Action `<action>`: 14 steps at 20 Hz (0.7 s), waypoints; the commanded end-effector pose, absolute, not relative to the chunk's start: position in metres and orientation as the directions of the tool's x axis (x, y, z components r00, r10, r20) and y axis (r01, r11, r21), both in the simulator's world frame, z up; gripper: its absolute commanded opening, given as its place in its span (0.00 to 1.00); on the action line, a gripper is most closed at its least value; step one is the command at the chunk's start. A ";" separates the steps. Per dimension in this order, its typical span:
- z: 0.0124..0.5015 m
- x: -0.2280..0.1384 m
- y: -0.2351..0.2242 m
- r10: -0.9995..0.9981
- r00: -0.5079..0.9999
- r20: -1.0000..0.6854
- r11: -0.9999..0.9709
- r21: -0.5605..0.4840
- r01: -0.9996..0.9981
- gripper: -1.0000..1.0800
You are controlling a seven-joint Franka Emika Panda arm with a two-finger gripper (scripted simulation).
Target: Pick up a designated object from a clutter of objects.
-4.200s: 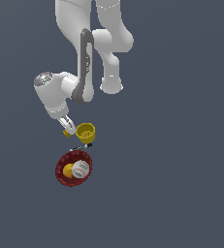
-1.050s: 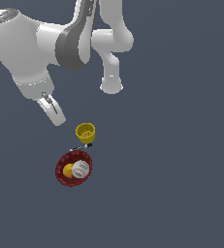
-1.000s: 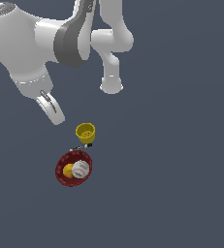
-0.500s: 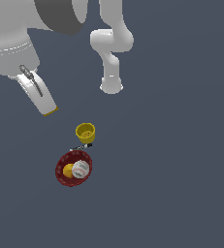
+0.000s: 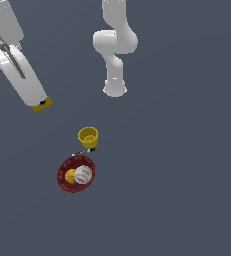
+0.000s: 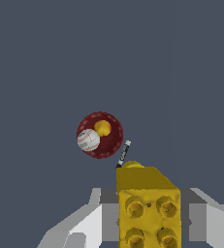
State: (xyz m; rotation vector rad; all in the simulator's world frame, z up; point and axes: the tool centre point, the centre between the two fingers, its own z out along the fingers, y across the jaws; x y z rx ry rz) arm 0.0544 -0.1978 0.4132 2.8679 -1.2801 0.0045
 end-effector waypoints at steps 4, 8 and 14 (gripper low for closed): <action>0.432 0.064 -0.196 -0.744 0.668 0.001 -0.668 0.000 -0.744 0.00; 0.440 0.067 -0.195 -0.744 0.668 0.001 -0.668 0.000 -0.744 0.00; 0.443 0.070 -0.195 -0.744 0.668 0.000 -0.668 0.000 -0.744 0.00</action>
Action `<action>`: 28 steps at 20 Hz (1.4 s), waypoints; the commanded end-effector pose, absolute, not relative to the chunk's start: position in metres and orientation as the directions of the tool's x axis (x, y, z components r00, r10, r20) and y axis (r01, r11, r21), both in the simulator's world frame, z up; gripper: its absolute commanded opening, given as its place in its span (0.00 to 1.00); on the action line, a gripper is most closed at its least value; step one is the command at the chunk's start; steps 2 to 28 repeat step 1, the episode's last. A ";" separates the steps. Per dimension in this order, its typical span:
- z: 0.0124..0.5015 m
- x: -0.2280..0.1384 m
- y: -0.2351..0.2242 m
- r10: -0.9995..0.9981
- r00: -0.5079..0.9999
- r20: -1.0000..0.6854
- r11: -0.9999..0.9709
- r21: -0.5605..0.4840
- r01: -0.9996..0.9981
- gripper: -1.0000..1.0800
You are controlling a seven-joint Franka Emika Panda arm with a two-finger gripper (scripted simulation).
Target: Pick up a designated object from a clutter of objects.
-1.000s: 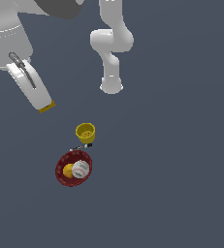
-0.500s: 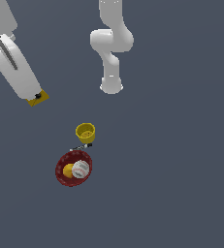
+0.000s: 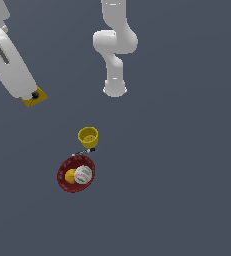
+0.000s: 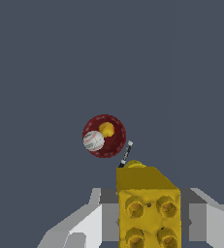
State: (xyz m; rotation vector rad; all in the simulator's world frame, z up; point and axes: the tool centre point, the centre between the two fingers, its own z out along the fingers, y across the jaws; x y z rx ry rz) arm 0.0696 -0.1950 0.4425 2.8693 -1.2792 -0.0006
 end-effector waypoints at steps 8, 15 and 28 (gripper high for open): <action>0.443 0.070 -0.195 -0.744 0.668 0.000 -0.668 0.000 -0.744 0.00; 0.443 0.070 -0.195 -0.744 0.668 0.000 -0.668 0.000 -0.744 0.00; 0.443 0.070 -0.195 -0.744 0.668 0.000 -0.668 0.000 -0.744 0.00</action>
